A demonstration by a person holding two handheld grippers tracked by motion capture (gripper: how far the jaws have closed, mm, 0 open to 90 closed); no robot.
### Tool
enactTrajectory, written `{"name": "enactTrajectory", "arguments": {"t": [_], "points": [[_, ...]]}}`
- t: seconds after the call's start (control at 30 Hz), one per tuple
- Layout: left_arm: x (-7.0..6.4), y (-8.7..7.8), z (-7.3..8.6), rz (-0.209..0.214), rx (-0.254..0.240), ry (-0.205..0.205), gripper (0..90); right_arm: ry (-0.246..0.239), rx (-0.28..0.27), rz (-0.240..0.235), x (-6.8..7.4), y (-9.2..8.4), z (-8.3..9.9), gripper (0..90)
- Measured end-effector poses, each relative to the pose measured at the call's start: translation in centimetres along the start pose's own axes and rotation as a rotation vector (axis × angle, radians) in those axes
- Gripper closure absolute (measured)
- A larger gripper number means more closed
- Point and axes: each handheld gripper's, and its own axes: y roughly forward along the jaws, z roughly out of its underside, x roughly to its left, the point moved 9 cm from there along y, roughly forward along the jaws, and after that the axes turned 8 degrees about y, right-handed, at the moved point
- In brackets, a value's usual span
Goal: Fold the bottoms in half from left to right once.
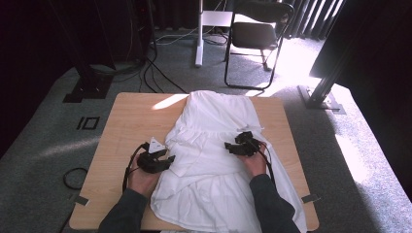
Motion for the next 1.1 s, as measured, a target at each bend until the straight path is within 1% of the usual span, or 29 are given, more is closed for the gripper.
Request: {"name": "enactTrajectory", "arguments": {"t": [0.03,0.07,0.1,0.13,0.17,0.2,0.23,0.27,0.3,0.33,0.37,0.4,0.43,0.5,0.6,0.67,0.7,0.77,0.8,0.87,0.9,0.97,1.03,1.1], "points": [[-0.2,-0.1,0.1,0.005,0.0,0.004,54.9,-0.011,0.009,-0.007,0.4,0.5,0.0,40.2],[-0.2,-0.1,0.1,0.005,0.0,0.004,54.4,-0.011,0.009,-0.007,0.4,0.5,0.0,40.2],[-0.6,-0.2,0.4,0.013,0.002,0.005,54.4,-0.021,0.011,-0.009,0.8,0.9,-0.1,38.2],[-0.7,-0.2,0.6,0.014,0.002,0.003,53.4,-0.036,0.016,-0.004,1.1,1.7,-0.3,35.5],[-0.9,-0.2,0.9,0.019,0.009,0.0,53.0,-0.032,0.022,-0.003,1.1,2.2,-0.3,34.2],[-1.0,-0.2,1.2,0.019,0.014,0.001,52.9,-0.03,0.036,0.001,0.9,2.7,-0.1,34.3],[-1.2,-0.2,1.5,0.024,0.019,0.004,52.7,-0.028,0.058,-0.012,1.0,3.1,0.1,36.4],[-1.2,-0.2,1.5,0.024,0.019,0.004,52.6,-0.028,0.058,-0.012,1.0,3.1,0.1,36.4],[-1.2,-0.2,1.5,0.024,0.019,0.004,52.6,-0.033,0.082,-0.023,1.0,3.6,0.5,39.2],[-1.9,-0.2,2.2,0.038,0.027,0.002,51.8,-0.054,0.125,-0.003,0.9,4.0,1.3,63.7],[-2.1,-0.3,2.4,0.042,0.028,0.004,51.2,-0.078,0.118,0.011,0.9,3.8,1.4,76.3],[-2.4,-0.4,2.6,0.049,0.026,0.004,51.0,-0.078,0.121,0.012,1.0,3.5,1.5,83.3],[-2.7,-0.5,2.8,0.056,0.025,0.004,50.8,-0.074,0.116,0.005,1.1,3.0,1.5,87.0],[-3.2,-0.8,3.4,0.061,0.029,0.013,50.0,-0.087,0.088,0.005,1.3,1.6,1.4,87.9],[-3.5,-1.2,4.2,0.066,0.025,-0.004,49.2,-0.117,0.048,0.006,1.4,-0.8,1.6,88.0],[-3.5,-1.5,4.8,0.071,0.026,-0.019,49.1,-0.124,0.019,0.001,1.3,-2.6,1.9,87.9],[-3.7,-1.6,5.0,0.078,0.028,-0.025,49.0,-0.121,0.007,-0.002,1.2,-3.5,2.2,87.7],[-4.0,-1.7,5.4,0.087,0.034,-0.023,48.6,-0.121,-0.021,0.012,0.7,-5.3,2.8,87.6],[-4.3,-1.7,5.6,0.097,0.04,-0.02,48.6,-0.117,-0.028,0.022,0.3,-6.1,3.3,87.7],[-4.9,-1.6,6.0,0.101,0.06,-0.002,49.1,-0.102,-0.047,0.034,-0.5,-7.6,4.2,88.0],[-5.1,-1.6,6.3,0.102,0.072,0.014,52.0,-0.092,-0.052,0.035,-0.9,-8.3,4.7,88.0],[-5.6,-1.8,6.5,0.119,0.073,0.046,67.7,-0.069,-0.059,0.048,-1.9,-9.7,6.0,88.1],[-6.0,-2.3,6.5,0.133,0.058,0.078,79.5,-0.046,-0.065,0.061,-2.9,-11.1,7.3,88.1],[-6.5,-3.1,6.4,0.178,0.025,0.091,84.1,-0.014,-0.075,0.067,-3.8,-12.6,8.7,88.1]]}}
